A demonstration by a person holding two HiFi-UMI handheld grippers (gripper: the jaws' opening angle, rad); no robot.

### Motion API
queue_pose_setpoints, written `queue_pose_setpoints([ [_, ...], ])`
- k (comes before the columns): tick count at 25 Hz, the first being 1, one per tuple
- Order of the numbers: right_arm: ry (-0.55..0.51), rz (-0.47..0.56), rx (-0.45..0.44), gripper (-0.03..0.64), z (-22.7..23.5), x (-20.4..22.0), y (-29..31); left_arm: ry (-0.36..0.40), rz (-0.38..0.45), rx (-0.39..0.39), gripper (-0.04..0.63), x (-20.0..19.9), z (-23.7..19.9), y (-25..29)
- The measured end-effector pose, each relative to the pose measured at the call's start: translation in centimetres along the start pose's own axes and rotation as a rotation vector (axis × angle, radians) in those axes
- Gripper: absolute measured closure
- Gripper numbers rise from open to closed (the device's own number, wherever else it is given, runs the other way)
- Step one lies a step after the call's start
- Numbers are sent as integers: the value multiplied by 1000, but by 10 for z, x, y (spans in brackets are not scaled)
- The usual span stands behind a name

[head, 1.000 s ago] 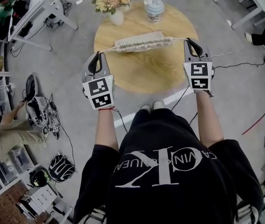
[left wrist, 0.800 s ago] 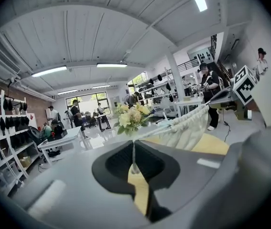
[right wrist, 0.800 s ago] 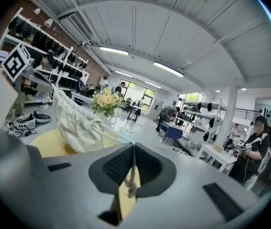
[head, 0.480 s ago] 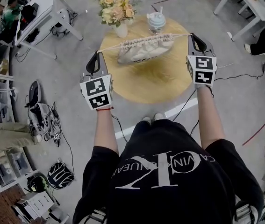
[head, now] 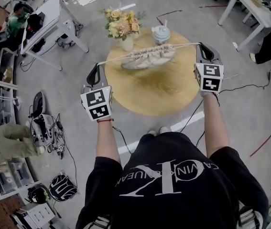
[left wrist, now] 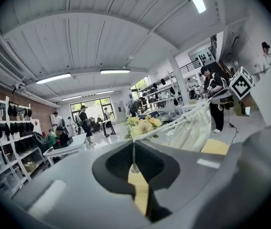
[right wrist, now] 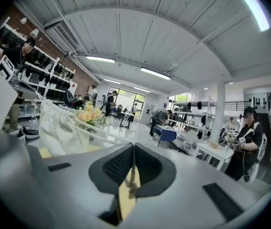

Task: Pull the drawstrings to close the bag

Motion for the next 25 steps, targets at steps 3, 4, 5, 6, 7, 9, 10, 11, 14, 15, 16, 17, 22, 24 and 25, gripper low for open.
queue_pose_setpoints([
  [3,30,3,0,595,9,2,0,-12,-6,-16,581,2,-5,-3],
  [4,41,1,0,595,11,3,0,-16,-8,-19,581,3,-6,-4],
  [5,50,-1,1,597,12,5,0,-15,-10,-22,581,5,-7,-5],
  [6,59,-4,0,597,12,6,0,-11,-12,-25,581,6,-8,-6],
  [7,68,-6,0,595,12,7,0,-11,-15,-27,581,8,-9,-7],
  [9,83,-11,-2,595,11,9,-1,-30,-21,-28,581,11,-14,-8],
  [10,89,-14,-2,595,11,11,-1,-37,-24,-28,581,13,-17,-9],
  [11,94,-17,-1,595,12,13,0,-39,-27,-29,581,14,-18,-9],
  [14,109,-23,4,595,16,17,0,-20,-31,-32,581,13,-19,-10],
  [15,114,-22,5,597,17,17,0,-21,-31,-31,581,14,-19,-10],
  [16,118,-21,6,595,18,17,1,-28,-32,-30,581,15,-20,-11],
  [17,121,-19,5,595,19,17,1,-38,-34,-28,581,16,-21,-11],
  [22,130,-11,0,595,25,17,3,-46,-32,-17,581,17,-21,-12],
  [24,135,-13,-10,595,25,18,3,-52,-30,-13,581,17,-24,-13],
  [25,143,-15,-14,595,24,20,4,-55,-30,-12,581,18,-25,-13],
])
Point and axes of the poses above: the fingertips, and each gripper's own axes: y forward along the fingers, z to its right, x out of its underside, the point moved 3 cm from there along -y, backward along the fingers, and after that the axes turned 9 degrees about -z, right-handed, at the moved point
